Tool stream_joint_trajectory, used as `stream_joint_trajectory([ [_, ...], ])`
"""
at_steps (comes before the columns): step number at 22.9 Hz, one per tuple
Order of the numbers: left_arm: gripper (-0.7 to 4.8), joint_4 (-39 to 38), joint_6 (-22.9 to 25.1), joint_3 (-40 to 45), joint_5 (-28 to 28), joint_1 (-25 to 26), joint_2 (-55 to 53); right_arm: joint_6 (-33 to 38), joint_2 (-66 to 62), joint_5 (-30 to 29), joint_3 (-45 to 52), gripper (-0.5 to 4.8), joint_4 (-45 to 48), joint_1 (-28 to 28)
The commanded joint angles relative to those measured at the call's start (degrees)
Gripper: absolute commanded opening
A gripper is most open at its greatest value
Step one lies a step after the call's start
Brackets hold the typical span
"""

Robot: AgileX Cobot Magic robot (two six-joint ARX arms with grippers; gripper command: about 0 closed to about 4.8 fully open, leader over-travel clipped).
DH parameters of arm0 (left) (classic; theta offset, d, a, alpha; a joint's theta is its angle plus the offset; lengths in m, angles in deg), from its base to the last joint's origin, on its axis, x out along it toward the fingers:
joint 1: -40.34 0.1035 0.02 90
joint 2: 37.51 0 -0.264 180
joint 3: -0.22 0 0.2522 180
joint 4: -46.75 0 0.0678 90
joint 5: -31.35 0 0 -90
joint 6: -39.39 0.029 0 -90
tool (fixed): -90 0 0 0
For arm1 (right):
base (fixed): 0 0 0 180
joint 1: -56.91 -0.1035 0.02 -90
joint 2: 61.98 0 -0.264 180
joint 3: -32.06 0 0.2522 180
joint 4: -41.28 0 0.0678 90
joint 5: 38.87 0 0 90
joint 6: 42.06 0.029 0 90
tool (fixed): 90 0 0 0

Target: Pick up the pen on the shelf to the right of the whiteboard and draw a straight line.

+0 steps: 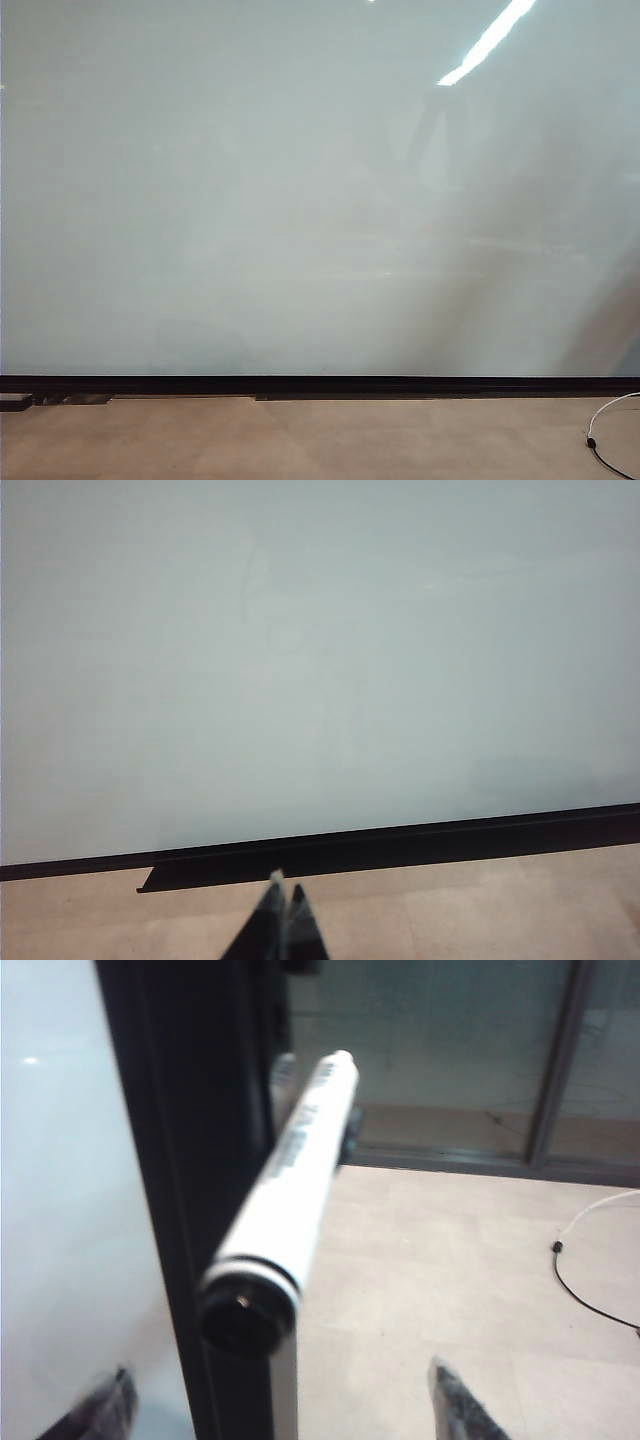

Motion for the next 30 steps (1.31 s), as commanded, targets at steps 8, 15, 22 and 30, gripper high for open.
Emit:
stream_joint_trajectory([
  [8,-0.05,0.3,0.0,-0.2,0.0,0.0,0.0,0.2,1.8,-0.5,-0.6,3.59,1.2,0.0],
  [15,-0.05,0.3,0.0,-0.2,0.0,0.0,0.0,3.3,2.4,-0.8,-2.3,3.60,1.2,0.0],
  [22,-0.05,0.3,0.0,-0.2,0.0,0.0,0.0,4.2,2.4,-1.0,-2.6,3.59,1.2,-1.2],
  [30,-0.05,0.3,0.0,-0.2,0.0,0.0,0.0,4.8,2.4,-0.3,-3.2,3.29,1.2,-1.7],
])
